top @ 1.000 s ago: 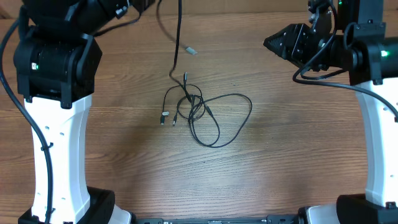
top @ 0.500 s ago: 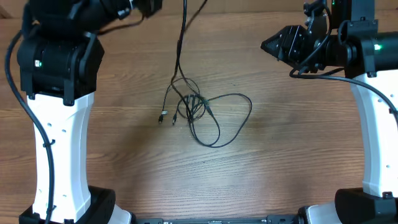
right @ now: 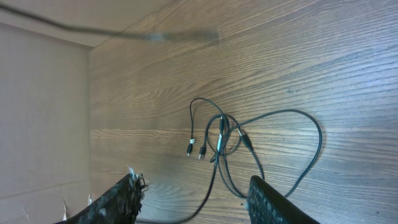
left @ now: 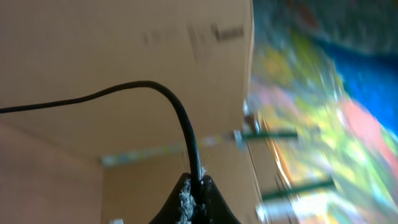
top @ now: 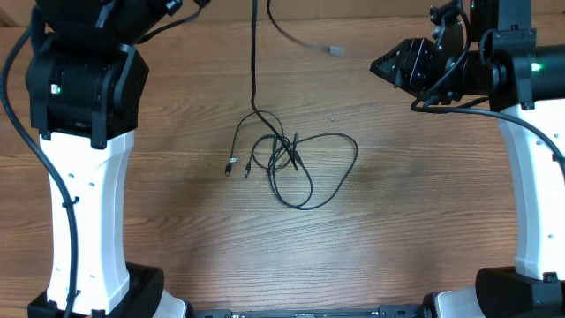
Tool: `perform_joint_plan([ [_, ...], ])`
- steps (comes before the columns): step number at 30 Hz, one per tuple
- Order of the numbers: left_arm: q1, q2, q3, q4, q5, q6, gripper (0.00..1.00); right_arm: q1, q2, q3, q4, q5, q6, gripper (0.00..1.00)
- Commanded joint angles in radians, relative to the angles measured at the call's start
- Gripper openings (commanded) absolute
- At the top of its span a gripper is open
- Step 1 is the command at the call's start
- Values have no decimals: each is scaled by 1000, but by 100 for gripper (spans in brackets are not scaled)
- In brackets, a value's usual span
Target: Untangle cables
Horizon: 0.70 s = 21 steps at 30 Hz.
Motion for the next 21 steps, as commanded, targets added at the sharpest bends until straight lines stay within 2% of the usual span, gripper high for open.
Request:
perform_joint_plan([
  [1,-6,51,11,8,-254,56,4,0,-3,3,-4,7,-10,53],
  [7,-5,172,11,122,-312,127,4,0,-3,3,-13,7,-10,53],
  [15,29,338,11,555,-329,161,4,0,-3,2,-41,8,-34,53],
  [18,63,365,11,563,-341,161,4,0,-3,2,-45,43,-40,53],
  [21,105,387,11,503,-350,161,4,0,-3,2,-44,61,-40,54],
])
